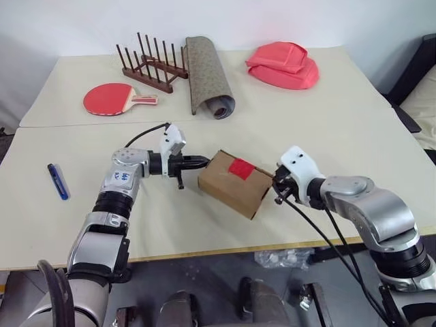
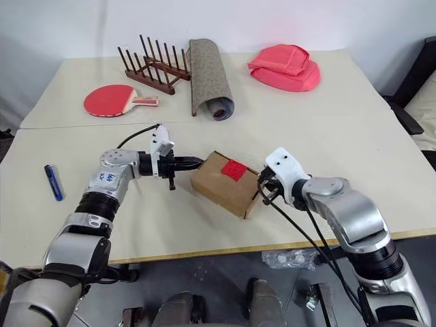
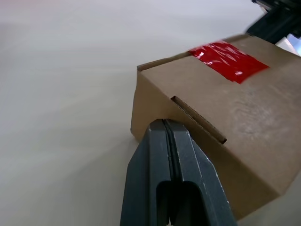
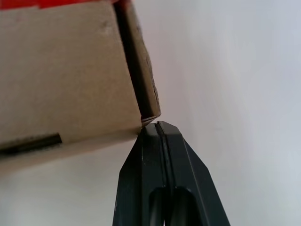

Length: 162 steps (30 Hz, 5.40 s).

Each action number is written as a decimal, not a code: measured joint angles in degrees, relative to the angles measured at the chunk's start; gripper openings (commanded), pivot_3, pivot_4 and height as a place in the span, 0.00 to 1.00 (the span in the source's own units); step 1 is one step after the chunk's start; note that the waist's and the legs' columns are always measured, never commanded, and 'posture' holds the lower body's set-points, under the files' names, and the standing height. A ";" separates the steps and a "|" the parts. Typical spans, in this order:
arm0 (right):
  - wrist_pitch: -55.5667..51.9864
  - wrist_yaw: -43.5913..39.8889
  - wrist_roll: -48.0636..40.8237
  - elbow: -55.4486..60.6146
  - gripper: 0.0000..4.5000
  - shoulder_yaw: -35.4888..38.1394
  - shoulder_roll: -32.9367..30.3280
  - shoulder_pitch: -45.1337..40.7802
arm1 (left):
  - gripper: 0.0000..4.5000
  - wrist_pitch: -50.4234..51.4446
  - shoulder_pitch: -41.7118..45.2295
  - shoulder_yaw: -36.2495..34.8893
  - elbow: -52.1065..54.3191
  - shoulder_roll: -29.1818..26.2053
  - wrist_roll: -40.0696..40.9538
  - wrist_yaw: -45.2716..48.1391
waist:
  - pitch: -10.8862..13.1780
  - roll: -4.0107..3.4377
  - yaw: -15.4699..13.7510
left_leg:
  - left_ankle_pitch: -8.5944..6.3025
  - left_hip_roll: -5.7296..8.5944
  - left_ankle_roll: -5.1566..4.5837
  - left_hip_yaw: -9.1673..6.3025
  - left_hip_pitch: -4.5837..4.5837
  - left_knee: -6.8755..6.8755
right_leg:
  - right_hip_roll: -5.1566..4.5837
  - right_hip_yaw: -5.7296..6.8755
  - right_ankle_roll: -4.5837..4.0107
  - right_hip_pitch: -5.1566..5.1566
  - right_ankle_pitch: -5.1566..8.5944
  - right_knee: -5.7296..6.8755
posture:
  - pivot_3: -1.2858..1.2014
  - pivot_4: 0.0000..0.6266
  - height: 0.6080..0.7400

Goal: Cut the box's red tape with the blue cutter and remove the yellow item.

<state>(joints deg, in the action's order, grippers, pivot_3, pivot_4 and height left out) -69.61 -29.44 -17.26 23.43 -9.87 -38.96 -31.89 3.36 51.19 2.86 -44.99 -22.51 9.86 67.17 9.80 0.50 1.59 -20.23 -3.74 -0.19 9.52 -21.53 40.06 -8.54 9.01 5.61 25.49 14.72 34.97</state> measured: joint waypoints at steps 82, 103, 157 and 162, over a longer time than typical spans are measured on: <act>63.09 -40.32 7.96 -61.73 1.00 2.99 10.29 -29.90 | 0.67 55.62 -23.58 -45.14 50.87 6.26 -4.57 -87.36 | 0.19 0.19 0.24 | 0.02 -0.08 0.14 0.12 0.41 -0.02 | -0.04 -0.15 0.08 -0.06 -0.05 0.43 | 0.52 0.24 1.00; 62.05 -40.14 8.29 -60.51 1.00 3.36 9.43 -29.75 | 0.05 57.66 -25.31 -43.63 49.13 1.76 -5.19 -85.37 | 0.18 0.18 0.66 | 0.01 -0.10 0.18 0.23 0.49 -0.04 | -0.06 -0.27 0.06 0.01 -0.04 0.54 | 0.52 0.24 1.00; 61.89 -39.80 8.33 -60.46 1.00 3.37 8.96 -29.79 | 0.13 54.86 -26.98 -43.16 41.74 -3.45 0.86 -69.38 | -0.12 -0.48 -0.11 | 0.04 -0.03 0.15 0.34 0.61 -0.03 | -0.14 -0.45 0.02 0.01 -0.04 0.61 | 0.52 0.24 1.00; 61.82 -39.80 8.33 -60.43 1.00 3.37 8.95 -29.80 | 0.09 54.97 -27.26 -42.71 41.89 -3.87 0.95 -69.16 | -0.12 -0.49 -0.08 | 0.04 -0.04 0.15 0.35 0.61 -0.03 | -0.14 -0.45 0.02 0.01 -0.04 0.60 | 0.52 0.24 1.00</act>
<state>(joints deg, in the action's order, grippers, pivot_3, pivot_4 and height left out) -7.79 -69.24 -8.93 -36.99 -6.50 -30.01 -61.69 58.33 23.93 -39.85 -3.10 -26.39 10.81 -1.99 9.68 0.01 1.51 -20.18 -3.77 -0.04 9.87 -20.93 40.03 -8.68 8.56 5.63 25.50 14.69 35.57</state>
